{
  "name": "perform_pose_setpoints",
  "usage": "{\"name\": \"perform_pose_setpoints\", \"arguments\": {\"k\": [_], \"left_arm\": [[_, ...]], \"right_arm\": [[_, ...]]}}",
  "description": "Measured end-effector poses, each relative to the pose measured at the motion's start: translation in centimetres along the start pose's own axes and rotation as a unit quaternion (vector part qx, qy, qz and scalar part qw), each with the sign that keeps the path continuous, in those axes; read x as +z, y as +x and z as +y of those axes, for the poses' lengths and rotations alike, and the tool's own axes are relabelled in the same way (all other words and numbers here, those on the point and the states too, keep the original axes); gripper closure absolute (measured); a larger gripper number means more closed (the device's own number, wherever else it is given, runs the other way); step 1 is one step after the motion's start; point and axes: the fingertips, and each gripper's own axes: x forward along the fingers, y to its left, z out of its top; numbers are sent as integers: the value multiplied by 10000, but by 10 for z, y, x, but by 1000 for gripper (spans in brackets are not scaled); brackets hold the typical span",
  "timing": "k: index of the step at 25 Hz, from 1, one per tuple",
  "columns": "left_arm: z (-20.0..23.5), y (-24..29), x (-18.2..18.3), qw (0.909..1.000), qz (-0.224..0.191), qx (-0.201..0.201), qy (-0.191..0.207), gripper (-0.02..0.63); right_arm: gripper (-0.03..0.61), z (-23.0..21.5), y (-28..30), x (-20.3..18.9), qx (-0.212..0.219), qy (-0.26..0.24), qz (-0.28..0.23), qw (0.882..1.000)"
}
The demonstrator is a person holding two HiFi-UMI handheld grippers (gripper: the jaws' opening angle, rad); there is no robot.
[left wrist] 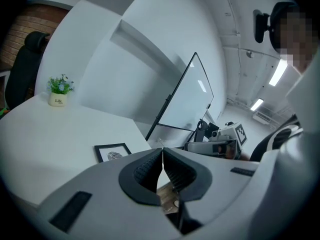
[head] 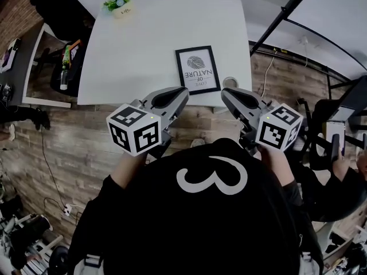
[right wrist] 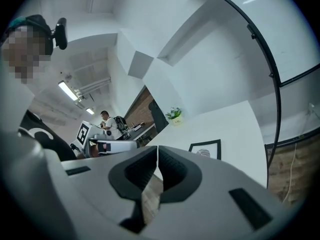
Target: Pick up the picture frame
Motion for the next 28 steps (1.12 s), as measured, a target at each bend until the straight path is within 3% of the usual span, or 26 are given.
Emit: {"name": "perform_pose_setpoints", "arguments": {"k": [11, 22, 28], "left_arm": [[29, 15, 20, 9998, -30, 181, 20, 591], [70, 47, 32, 9989, 122, 378, -264, 590], [91, 60, 22, 9970, 305, 544, -459, 588]], "right_arm": [[552, -27, 28, 9, 88, -96, 240, 9996], [552, -68, 53, 26, 194, -113, 520, 9984], [552, -102, 62, 18, 30, -55, 644, 9979]]}}
